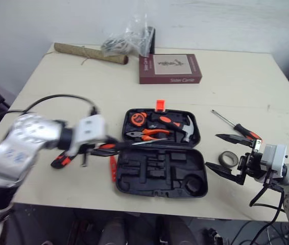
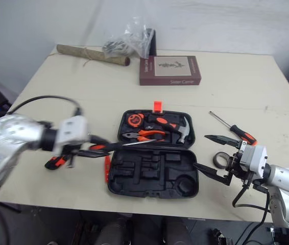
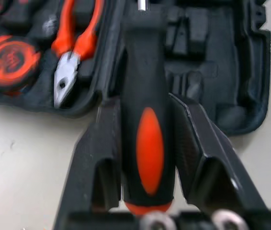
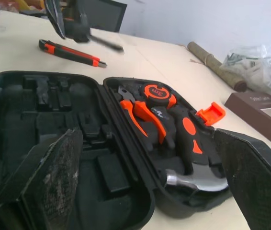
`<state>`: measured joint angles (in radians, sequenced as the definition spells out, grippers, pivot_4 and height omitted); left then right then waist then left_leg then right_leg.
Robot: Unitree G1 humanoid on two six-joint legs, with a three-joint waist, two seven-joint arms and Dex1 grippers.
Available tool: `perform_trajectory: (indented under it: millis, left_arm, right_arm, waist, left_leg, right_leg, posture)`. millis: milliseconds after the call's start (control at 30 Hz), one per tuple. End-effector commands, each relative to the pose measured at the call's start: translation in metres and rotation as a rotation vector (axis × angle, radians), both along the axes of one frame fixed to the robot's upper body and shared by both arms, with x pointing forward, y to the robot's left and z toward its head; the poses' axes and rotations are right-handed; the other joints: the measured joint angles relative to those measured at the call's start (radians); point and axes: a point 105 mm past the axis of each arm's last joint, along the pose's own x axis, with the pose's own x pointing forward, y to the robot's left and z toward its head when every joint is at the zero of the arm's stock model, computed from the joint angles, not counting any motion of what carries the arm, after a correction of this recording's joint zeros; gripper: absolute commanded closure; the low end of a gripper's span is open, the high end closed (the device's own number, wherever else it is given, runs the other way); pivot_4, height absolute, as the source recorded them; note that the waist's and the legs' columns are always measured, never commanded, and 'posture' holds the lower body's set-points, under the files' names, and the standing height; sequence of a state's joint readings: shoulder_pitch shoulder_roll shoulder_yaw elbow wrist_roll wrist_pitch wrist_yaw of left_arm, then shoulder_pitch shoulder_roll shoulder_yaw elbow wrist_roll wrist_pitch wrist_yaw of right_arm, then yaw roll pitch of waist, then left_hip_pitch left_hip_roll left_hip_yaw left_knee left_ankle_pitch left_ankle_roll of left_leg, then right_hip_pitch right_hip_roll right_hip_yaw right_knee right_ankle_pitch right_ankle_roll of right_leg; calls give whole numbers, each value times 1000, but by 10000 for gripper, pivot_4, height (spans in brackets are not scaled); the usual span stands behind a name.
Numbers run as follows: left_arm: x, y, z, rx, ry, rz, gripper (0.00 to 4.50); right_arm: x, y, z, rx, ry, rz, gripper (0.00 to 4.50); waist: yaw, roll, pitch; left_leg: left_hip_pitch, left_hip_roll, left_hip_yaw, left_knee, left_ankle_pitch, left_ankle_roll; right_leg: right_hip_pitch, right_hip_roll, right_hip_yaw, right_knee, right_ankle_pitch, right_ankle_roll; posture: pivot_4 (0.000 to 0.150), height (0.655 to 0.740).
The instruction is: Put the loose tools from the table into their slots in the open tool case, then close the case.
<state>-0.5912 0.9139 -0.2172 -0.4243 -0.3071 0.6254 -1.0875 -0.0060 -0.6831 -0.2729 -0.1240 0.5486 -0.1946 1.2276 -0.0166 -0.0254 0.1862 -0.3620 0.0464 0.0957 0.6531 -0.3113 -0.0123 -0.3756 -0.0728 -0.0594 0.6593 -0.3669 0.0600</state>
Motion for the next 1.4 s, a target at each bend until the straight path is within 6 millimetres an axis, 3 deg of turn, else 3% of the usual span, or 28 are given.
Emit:
perform_trajectory:
  millis: [33,167,467,833,1200,1367,1400]
  left_arm:
    - [7,-21,-9,121,-7,-16,37110]
    - [21,-40,-19,192,-20,0,37110]
    - [26,-39,-37,321,-49,25,37110]
    - [38,-50,-33,291,-101,55,37110]
    - [35,-58,-41,303,-95,21,37110]
    - [34,-70,-22,217,-179,-16,14118]
    - [30,-69,-17,200,-179,-30,14118]
  right_arm:
    - [-1,5,4,4,-10,8,0]
    - [-1,8,3,12,-8,4,0]
    - [-4,5,-4,27,-2,-31,0]
    - [-12,2,-9,29,4,-33,0]
    - [-16,2,-11,34,9,-31,0]
    - [-19,5,-10,37,13,-28,0]
    - [-20,6,-9,37,13,-27,0]
  waist:
    - [4,0,0]
    - [5,0,0]
    - [16,0,0]
    - [19,0,0]
    - [21,0,0]
    - [28,0,0]
    - [28,0,0]
  left_leg:
    - [0,0,0,0,0,0]
    - [-3,1,0,2,0,0]
    - [-5,2,-1,7,0,0]
    - [-5,1,-2,10,-1,1]
    - [-5,1,-2,11,-1,1]
    - [-6,1,-2,11,-1,1]
    - [-6,1,-2,11,-1,1]
  right_leg:
    - [0,1,0,0,0,0]
    - [-2,2,1,0,0,0]
    - [-2,2,1,1,0,0]
    - [-1,2,1,1,0,0]
    - [-1,1,1,2,0,0]
    - [-1,1,1,2,0,0]
    - [-1,1,1,2,0,0]
  posture:
    - [1500,7400]
    - [1500,7400]
    - [1500,7400]
    - [1500,7400]
    - [1500,7400]
    - [1500,7400]
    - [1500,7400]
